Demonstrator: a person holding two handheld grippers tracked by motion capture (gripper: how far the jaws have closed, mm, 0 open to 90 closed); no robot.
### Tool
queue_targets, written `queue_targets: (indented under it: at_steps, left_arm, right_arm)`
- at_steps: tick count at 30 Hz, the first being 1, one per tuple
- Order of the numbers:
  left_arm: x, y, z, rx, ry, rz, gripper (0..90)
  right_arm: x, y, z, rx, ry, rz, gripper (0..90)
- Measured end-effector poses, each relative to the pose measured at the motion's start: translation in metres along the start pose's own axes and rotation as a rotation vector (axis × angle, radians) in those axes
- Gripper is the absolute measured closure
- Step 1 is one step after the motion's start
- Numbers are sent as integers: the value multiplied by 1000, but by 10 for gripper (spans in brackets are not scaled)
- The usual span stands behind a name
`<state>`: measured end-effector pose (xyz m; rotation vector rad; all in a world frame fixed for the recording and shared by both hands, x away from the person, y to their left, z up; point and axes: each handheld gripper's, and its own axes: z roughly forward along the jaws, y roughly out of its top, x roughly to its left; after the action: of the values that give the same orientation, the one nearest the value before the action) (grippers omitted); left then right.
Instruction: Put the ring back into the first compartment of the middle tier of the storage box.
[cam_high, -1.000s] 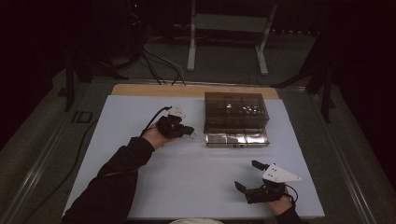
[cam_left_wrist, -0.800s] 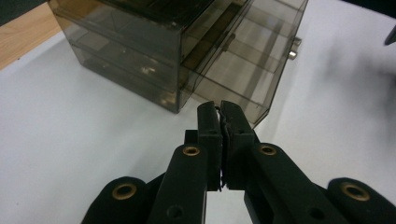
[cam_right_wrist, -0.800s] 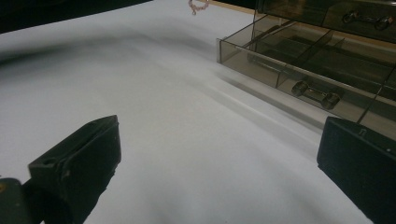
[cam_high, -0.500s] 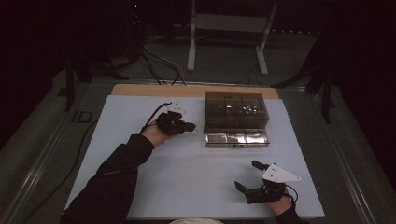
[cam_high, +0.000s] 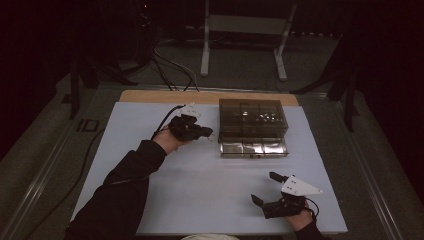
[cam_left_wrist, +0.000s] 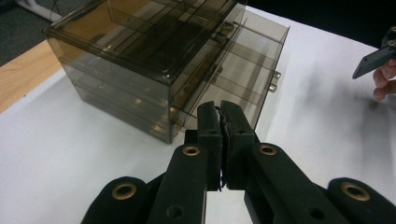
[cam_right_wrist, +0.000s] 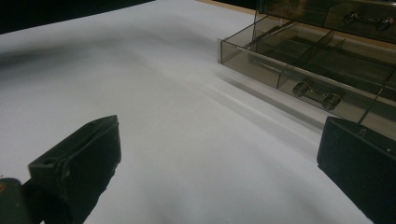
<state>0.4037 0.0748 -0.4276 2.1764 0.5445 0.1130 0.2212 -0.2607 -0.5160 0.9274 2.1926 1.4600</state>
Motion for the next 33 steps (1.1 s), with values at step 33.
queue_targets:
  at_steps: [33]
  left_arm:
    - [-16,29,23,-35,-37,16,900]
  right_arm:
    - [0,0,0,1,2,-3,0]
